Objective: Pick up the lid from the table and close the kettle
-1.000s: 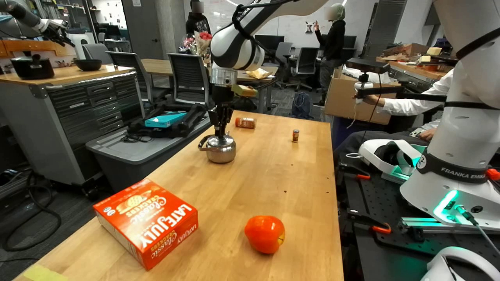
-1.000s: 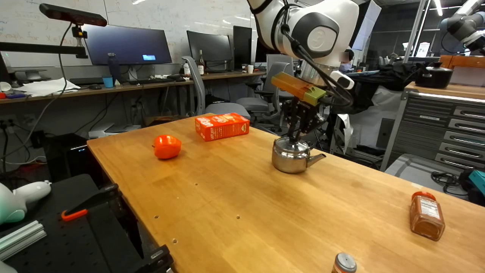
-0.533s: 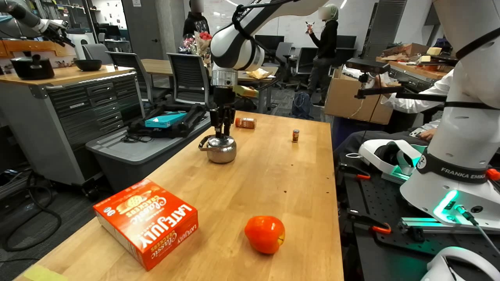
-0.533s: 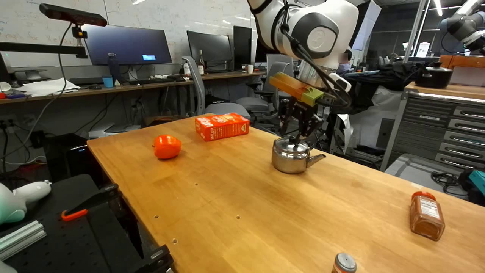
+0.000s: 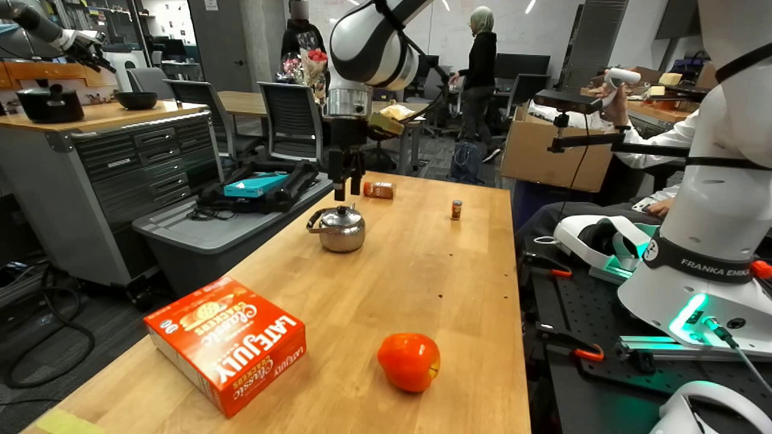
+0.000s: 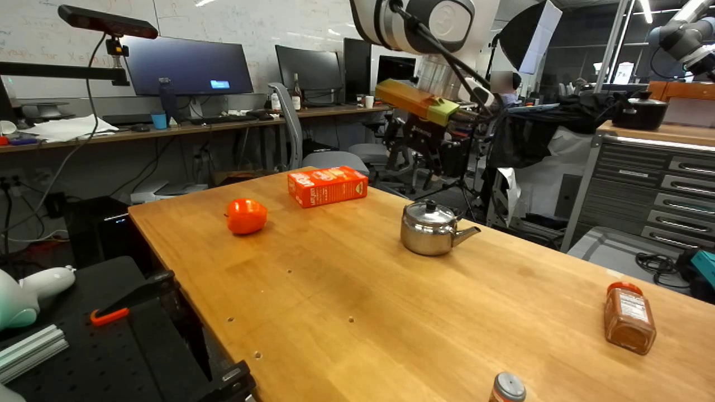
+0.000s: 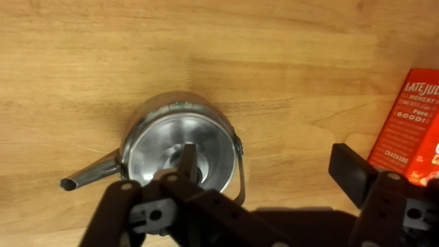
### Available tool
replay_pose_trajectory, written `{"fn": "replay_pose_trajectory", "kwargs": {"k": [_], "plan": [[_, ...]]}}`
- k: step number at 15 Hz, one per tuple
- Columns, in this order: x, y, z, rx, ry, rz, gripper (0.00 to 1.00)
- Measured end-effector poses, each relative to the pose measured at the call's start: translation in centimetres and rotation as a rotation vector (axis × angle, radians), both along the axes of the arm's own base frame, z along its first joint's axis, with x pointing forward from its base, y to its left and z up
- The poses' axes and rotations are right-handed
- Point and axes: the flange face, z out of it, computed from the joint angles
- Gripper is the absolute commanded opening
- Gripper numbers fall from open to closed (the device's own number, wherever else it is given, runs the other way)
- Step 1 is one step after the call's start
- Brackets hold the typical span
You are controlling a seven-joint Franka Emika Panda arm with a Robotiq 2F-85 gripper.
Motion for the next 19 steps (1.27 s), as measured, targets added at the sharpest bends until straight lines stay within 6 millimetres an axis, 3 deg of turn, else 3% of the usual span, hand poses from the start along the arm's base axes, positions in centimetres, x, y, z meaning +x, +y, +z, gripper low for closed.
{"fn": "replay_pose_trajectory", "kwargs": {"k": [12,16,19], "plan": [[-9.9,3.5,10.2,-0.186,-0.063,0.134,1.00],[-13.2,4.1,11.9,-0.203,-0.084,0.148,1.00],[-14.3,4.1,12.4,-0.206,-0.090,0.149,1.00]]}}
